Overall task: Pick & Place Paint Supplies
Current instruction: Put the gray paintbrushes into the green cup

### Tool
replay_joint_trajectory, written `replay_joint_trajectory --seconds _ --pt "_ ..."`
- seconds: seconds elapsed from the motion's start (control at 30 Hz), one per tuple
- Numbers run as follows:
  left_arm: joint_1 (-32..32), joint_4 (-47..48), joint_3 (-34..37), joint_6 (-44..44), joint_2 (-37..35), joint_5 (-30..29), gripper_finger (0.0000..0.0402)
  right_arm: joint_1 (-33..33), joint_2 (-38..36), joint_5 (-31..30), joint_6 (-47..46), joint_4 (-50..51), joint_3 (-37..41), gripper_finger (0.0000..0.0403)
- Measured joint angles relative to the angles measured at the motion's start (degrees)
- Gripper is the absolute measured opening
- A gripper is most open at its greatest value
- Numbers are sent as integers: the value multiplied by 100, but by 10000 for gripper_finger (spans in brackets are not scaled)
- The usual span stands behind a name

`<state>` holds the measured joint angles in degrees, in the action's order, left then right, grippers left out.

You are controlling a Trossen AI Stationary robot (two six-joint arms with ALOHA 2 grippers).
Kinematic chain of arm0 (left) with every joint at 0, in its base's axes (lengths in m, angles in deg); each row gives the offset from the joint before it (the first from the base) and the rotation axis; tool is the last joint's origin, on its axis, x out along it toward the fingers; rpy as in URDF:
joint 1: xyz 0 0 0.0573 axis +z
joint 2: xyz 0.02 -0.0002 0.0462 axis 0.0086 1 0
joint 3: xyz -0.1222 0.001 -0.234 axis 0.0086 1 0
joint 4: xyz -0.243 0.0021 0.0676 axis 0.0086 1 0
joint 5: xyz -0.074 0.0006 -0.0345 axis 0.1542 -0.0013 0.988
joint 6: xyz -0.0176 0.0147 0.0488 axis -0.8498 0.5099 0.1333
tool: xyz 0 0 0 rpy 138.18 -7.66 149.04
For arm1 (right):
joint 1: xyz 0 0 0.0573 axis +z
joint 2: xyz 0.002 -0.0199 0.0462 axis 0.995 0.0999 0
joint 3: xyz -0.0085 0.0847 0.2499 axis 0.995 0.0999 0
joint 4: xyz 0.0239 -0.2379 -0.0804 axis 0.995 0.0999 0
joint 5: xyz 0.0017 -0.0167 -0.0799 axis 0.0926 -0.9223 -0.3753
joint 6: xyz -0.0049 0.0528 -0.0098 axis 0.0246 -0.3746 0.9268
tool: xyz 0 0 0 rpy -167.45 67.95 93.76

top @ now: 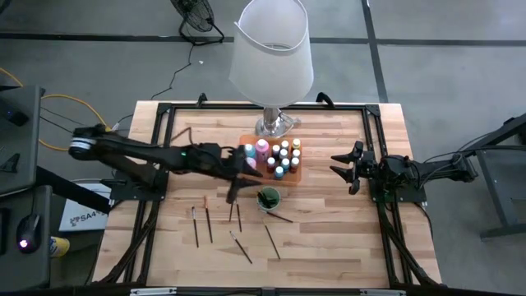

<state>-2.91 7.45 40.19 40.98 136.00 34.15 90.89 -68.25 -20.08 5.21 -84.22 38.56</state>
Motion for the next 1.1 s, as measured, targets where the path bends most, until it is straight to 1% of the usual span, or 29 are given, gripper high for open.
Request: replay_joint_trajectory --seconds 0.13,0.33,0.47,0.57,0.7,0.8,0.87,0.97,1.1 --pt "-4 1515 0 -885 -743 -500 116 -1 0 -1 0 1 1 174" --pt "-240 3693 0 -2914 -1522 -1196 116 -1 -1 1 0 0 1 174" --pt "-525 5346 3 -4563 -1905 -1713 116 -1 -1 1 0 -2 1 174" --pt "-757 6673 7 -5754 -2073 -1804 116 1 -1 1 0 -2 1 174" --pt "-1241 7856 9 -6888 -2113 -1855 116 0 -1 1 0 -2 0 174" --pt "-1692 8118 23 -7743 -2051 -1861 116 0 -1 1 0 -7 1 174" --pt "-1971 8055 147 -8344 -1975 -1865 116 1 -1 1 0 -7 -1 174" --pt "-2387 7694 416 -9335 -1800 -1810 116 0 -1 1 0 -7 1 174" --pt "-2788 7307 716 -10267 -1543 -1722 116 1 -1 1 0 -4 1 174"
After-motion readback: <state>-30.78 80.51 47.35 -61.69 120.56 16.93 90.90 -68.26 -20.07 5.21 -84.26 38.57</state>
